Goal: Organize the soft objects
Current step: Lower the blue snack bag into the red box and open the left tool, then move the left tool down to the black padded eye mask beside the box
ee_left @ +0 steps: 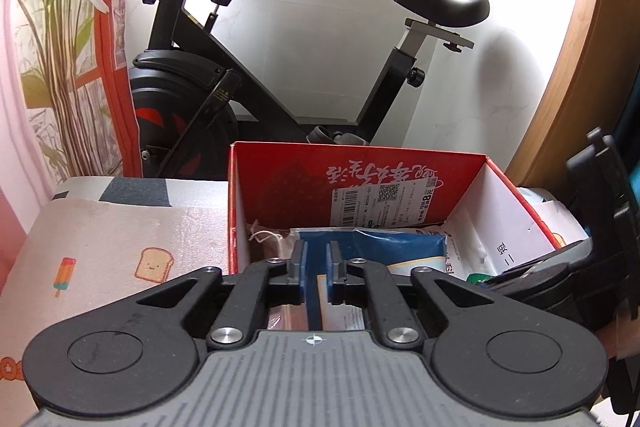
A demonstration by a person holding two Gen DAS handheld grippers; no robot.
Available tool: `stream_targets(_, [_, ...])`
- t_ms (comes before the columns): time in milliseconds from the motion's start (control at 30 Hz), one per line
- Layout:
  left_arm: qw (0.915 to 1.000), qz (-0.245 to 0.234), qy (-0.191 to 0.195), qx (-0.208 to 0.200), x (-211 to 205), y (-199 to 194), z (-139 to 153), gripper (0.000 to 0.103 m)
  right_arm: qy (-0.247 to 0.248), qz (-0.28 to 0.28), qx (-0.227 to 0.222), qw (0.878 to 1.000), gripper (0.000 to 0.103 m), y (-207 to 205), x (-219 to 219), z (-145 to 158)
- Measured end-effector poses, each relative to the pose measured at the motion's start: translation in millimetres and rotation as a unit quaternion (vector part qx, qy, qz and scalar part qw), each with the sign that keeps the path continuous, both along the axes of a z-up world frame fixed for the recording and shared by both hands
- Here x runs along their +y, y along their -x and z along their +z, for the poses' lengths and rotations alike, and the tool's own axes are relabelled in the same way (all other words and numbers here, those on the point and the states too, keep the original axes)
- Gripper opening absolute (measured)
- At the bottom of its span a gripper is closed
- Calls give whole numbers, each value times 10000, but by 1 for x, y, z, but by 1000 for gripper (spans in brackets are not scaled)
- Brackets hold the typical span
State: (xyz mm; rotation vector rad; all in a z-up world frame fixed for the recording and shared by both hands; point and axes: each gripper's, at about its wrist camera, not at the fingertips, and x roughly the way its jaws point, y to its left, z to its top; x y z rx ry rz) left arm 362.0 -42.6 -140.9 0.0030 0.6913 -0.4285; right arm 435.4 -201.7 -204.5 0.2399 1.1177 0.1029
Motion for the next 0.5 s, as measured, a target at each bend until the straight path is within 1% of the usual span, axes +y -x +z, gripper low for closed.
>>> stream_targets(100, [10000, 13, -18, -40, 3, 6, 4, 16, -25, -124, -307, 9994, 47, 11, -6, 12])
stream_targets(167, [10000, -27, 25, -63, 7, 11, 7, 28, -14, -192, -602, 9980, 57, 22, -13, 24])
stream_targets(200, [9999, -50, 55, -76, 8, 14, 8, 42, -17, -212, -747, 9970, 60, 28, -16, 29])
stream_targets(233, [9999, -65, 79, -95, 10, 17, 9, 53, -9, -247, -867, 9959, 65, 33, -19, 33])
stream_targets(267, [9998, -79, 97, -123, 13, 21, 11, 57, -20, -294, -1005, 9945, 69, 38, -23, 38])
stream_targets(300, [9998, -93, 113, -159, 14, 25, 12, 64, -62, -325, -1155, 9928, 72, 45, -26, 42])
stream_targets(333, [9997, -99, 123, -190, 17, 29, 14, 71, -93, -350, -1295, 9909, 78, 52, -29, 46])
stream_targets(367, [9996, -100, 130, -213, 19, 34, 15, 75, -62, -388, -1426, 9890, 81, 60, -31, 49])
stream_targets(400, [9996, -103, 149, -232, 22, 38, 17, 83, 3, -422, -1552, 9870, 82, 67, -33, 52])
stream_targets(433, [9995, -107, 178, -245, 25, 42, 18, 90, 52, -447, -1674, 9849, 88, 74, -33, 54])
stream_targets(467, [9994, -119, 212, -260, 27, 47, 19, 92, 60, -475, -1806, 9824, 95, 81, -34, 56])
stream_targets(500, [9992, -124, 245, -277, 30, 50, 20, 96, 41, -510, -1946, 9795, 97, 89, -36, 58])
